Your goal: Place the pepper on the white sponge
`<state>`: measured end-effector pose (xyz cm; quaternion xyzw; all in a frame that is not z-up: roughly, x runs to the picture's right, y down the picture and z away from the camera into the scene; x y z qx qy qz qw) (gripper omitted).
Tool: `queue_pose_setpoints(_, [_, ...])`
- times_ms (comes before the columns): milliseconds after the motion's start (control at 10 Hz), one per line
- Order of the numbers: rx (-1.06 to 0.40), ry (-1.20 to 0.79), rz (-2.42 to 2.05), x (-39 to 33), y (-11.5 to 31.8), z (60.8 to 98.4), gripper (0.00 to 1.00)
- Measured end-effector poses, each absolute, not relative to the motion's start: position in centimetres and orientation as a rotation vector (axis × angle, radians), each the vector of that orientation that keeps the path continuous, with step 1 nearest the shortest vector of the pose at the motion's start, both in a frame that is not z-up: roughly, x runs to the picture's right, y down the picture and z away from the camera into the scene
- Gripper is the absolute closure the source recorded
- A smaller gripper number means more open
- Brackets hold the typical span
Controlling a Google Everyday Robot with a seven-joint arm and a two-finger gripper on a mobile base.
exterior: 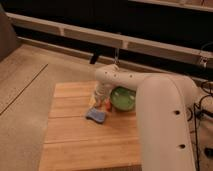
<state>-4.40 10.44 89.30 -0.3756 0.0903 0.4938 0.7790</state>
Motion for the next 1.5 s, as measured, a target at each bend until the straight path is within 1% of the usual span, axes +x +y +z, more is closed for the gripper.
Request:
queue_pose_setpoints(400, [-0.832,0.221,1.089,-3.2,10.9,89.8,0.35])
queue_pose_setpoints(800, [-0.818,0.267,1.106,-1.4,10.9,89.8,0.35])
queue_pose_setpoints(1500, [-0.77,0.35,1.127,1.8,10.6,88.5,0.35])
